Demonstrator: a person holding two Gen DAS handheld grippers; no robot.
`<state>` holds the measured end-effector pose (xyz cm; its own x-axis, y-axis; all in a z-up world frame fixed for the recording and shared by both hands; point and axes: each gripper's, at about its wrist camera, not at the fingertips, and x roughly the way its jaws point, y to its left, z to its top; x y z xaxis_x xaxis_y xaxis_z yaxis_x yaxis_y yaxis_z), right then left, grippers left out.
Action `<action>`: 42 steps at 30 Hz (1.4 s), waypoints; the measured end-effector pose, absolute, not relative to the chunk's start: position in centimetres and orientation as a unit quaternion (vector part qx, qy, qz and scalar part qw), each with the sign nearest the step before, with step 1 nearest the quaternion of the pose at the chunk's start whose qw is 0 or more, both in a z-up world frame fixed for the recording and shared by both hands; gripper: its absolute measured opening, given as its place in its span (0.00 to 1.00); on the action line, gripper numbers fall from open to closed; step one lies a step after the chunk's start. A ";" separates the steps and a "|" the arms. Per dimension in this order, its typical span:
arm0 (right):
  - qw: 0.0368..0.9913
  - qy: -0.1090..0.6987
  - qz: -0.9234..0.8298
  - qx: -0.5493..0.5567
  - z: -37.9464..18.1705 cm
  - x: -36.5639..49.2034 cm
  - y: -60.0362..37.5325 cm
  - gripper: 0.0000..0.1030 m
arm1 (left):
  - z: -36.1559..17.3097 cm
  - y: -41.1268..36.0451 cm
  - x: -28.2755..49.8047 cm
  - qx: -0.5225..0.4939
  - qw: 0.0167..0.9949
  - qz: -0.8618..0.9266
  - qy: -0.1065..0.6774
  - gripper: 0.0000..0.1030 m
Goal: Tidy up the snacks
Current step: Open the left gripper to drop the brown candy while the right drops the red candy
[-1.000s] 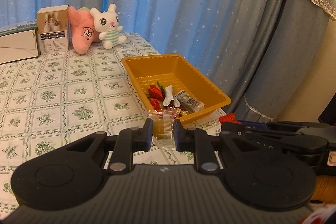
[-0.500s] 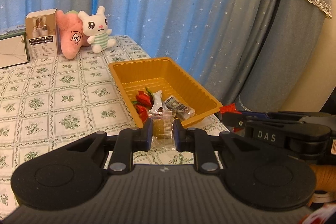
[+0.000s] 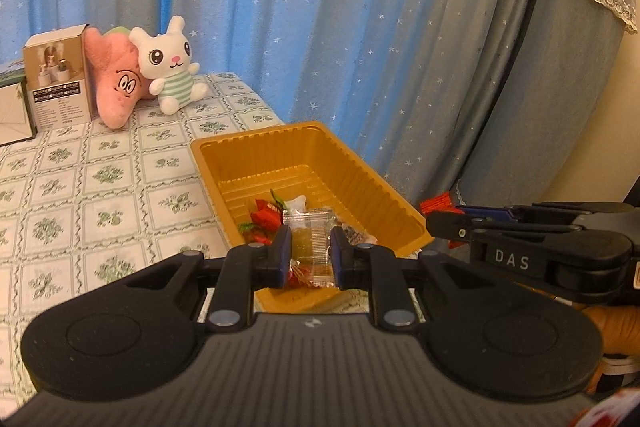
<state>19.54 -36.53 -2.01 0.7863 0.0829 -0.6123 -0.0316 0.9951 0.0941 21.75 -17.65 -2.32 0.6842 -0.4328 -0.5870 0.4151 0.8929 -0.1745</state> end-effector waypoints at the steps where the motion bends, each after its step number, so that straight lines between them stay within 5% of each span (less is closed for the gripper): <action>1: 0.944 0.327 0.031 0.038 -2.1 20.0 -36.6 0.22 | -2.4 -17.8 22.1 -0.012 0.917 -0.232 0.324 0.18; 42: 0.925 0.375 0.054 0.039 -6.5 34.8 -37.3 0.22 | -7.1 -19.8 36.8 -0.013 0.905 -0.220 0.364 0.18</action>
